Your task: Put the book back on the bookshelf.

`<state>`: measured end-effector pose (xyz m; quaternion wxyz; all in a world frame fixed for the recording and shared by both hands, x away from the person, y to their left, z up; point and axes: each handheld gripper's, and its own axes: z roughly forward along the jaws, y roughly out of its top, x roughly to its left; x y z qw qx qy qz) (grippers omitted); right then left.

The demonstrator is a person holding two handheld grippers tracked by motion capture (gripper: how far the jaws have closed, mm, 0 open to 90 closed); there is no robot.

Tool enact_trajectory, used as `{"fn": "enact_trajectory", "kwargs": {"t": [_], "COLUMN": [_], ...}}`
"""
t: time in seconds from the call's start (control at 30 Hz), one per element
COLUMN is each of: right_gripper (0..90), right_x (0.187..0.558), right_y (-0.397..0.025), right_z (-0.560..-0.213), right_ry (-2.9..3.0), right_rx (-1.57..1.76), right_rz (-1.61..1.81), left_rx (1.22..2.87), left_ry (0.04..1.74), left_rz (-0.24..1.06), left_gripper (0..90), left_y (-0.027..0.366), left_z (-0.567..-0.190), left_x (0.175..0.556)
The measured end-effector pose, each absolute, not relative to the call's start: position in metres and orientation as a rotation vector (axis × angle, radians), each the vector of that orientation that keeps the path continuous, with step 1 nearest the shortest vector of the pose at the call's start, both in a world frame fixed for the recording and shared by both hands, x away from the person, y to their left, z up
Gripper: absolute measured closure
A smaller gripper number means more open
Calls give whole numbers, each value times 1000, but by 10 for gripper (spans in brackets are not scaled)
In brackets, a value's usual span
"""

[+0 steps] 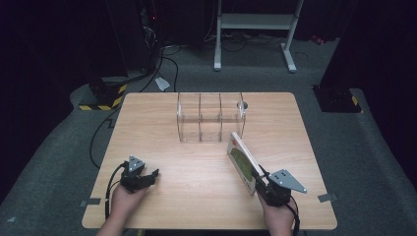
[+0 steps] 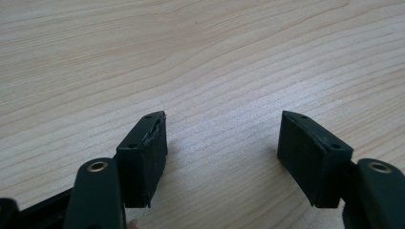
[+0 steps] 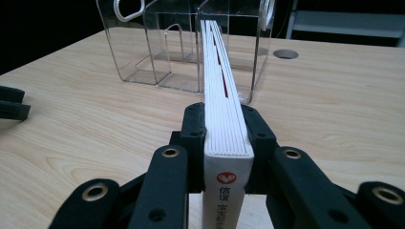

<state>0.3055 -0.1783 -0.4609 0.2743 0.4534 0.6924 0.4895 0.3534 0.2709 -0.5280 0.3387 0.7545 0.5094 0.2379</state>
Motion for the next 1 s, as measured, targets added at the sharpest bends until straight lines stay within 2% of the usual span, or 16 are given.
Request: {"fn": "enact_trajectory", "kwargs": {"t": [0.77,1.0], "right_gripper": [754,754], "right_x": [327,346], "right_y": [-154,-144], "right_z": [-410,-408], "right_ry": [1763,1725], "right_rx": [1185,1173], "right_rz": [1257,1260], "left_rx": [1975,1975], "left_ry": [1298,1296], "left_rz": [605,605], "left_gripper": [342,342], "left_y": [272,272], "left_z": [-528,-528], "left_x": [355,355]}}
